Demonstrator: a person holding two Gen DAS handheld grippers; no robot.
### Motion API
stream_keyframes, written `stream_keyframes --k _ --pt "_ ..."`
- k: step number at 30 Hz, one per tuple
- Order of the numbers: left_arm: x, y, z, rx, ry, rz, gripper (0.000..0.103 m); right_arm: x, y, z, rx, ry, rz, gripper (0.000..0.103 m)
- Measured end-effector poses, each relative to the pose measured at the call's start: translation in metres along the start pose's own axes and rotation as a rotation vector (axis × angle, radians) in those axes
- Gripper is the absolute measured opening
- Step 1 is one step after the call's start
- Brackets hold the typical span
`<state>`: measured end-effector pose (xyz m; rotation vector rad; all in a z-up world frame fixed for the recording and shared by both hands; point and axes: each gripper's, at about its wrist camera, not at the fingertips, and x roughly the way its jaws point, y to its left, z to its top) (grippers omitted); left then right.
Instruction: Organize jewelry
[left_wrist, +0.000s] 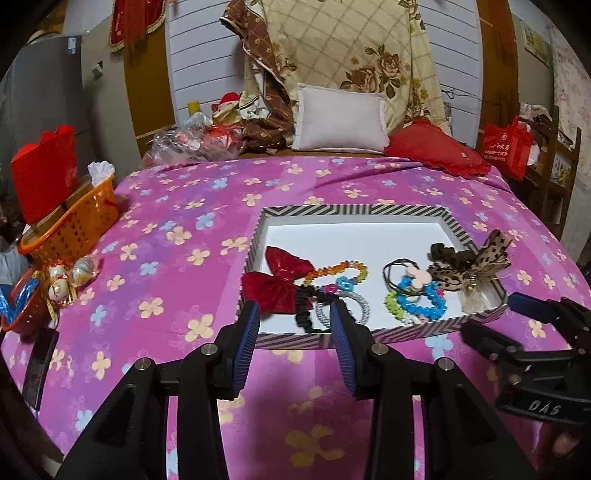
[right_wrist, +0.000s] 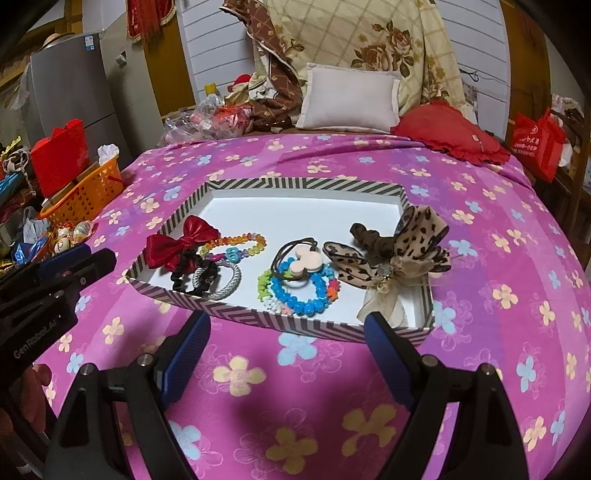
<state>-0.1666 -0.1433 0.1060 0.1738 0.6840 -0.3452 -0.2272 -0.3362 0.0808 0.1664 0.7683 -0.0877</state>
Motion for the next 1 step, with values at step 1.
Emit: stream_keyframes --k 1 --pt "0.0017 0.0022 0.0 -0.004 0.004 0.004 0.029 0.0003 -0.0017 0.0006 0.002 0.001 -0.002 0.088"
